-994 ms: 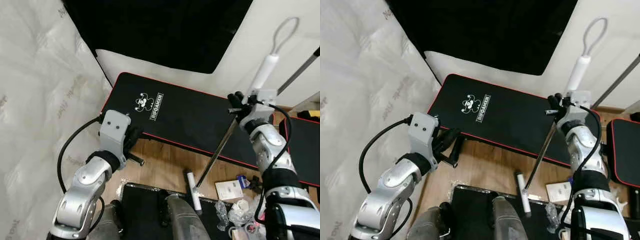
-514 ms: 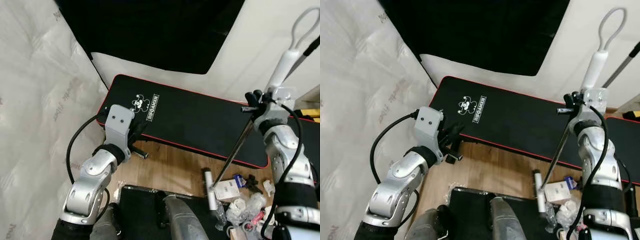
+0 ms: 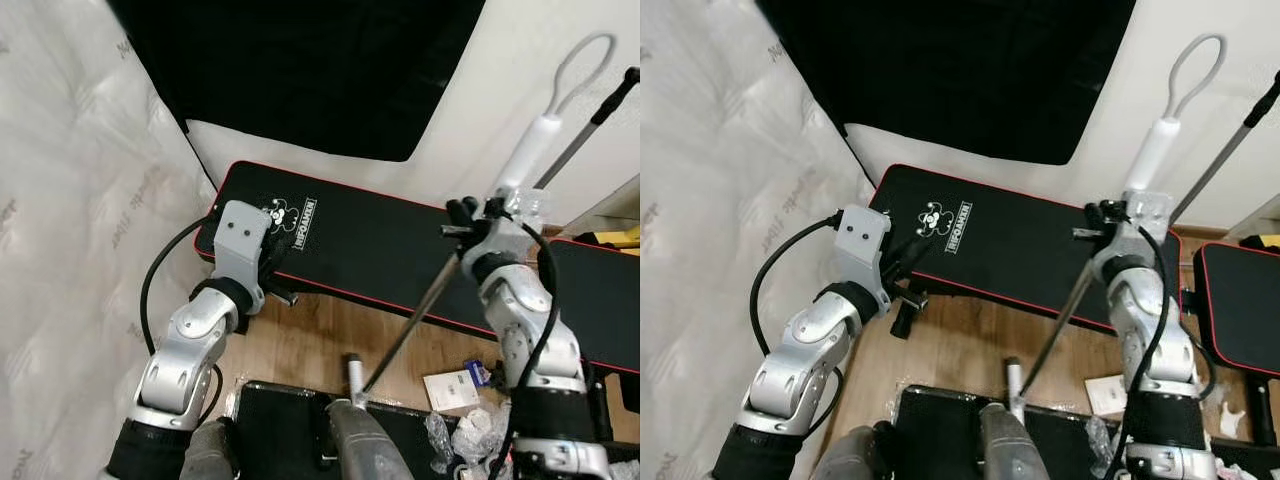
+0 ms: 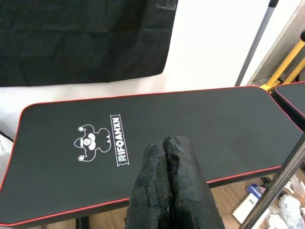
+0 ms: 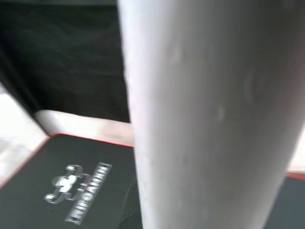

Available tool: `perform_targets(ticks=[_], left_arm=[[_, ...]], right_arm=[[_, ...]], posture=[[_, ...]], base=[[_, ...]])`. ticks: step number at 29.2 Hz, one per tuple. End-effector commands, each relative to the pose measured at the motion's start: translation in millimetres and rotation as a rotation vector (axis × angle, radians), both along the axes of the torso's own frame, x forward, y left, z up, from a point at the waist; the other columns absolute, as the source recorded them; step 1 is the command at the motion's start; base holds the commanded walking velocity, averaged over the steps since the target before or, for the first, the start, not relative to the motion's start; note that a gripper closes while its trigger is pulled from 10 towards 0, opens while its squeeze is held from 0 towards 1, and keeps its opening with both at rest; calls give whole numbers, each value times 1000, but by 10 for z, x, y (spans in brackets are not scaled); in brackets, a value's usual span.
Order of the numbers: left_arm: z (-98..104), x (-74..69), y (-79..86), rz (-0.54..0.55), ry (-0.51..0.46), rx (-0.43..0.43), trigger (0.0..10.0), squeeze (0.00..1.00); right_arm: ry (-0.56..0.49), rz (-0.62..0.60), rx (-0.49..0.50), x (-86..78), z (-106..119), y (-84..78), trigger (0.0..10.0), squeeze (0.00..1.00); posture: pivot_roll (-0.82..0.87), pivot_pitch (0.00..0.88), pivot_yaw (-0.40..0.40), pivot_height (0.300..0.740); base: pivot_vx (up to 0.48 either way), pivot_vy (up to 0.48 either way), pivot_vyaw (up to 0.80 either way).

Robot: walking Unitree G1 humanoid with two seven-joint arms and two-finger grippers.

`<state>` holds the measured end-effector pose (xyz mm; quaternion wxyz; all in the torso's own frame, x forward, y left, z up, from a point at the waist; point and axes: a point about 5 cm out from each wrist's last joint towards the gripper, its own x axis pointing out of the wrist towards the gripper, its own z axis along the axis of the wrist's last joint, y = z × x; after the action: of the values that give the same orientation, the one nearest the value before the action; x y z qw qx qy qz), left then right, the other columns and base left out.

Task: Sweep floor

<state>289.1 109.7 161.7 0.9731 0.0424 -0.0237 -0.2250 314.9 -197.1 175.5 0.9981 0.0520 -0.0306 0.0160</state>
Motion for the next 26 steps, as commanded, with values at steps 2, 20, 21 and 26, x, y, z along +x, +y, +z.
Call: perform_targets(ticks=[2,20,21,26], left_arm=[[-34,-2,-6,-7,3,8,10000,0],[-100,81,-46,-27,-16,57,10000,0],[-98,80,-48,-29,-19,60,10000,0],[-82,70,-61,-45,-33,55,10000,0]], right_arm=[[-7,-15,-18,-24,44,-18,10000,0],[34,29,-73,20,13,140,10000,0],[34,31,-73,19,11,146,10000,0],[34,37,-72,19,8,158,10000,0]], posture=[[-124,138,-143,740],[-107,79,-137,740],[-105,74,-136,740],[-104,74,-134,740]], base=[[0,0,0],[0,0,-648],[0,0,-800],[0,0,-800]])
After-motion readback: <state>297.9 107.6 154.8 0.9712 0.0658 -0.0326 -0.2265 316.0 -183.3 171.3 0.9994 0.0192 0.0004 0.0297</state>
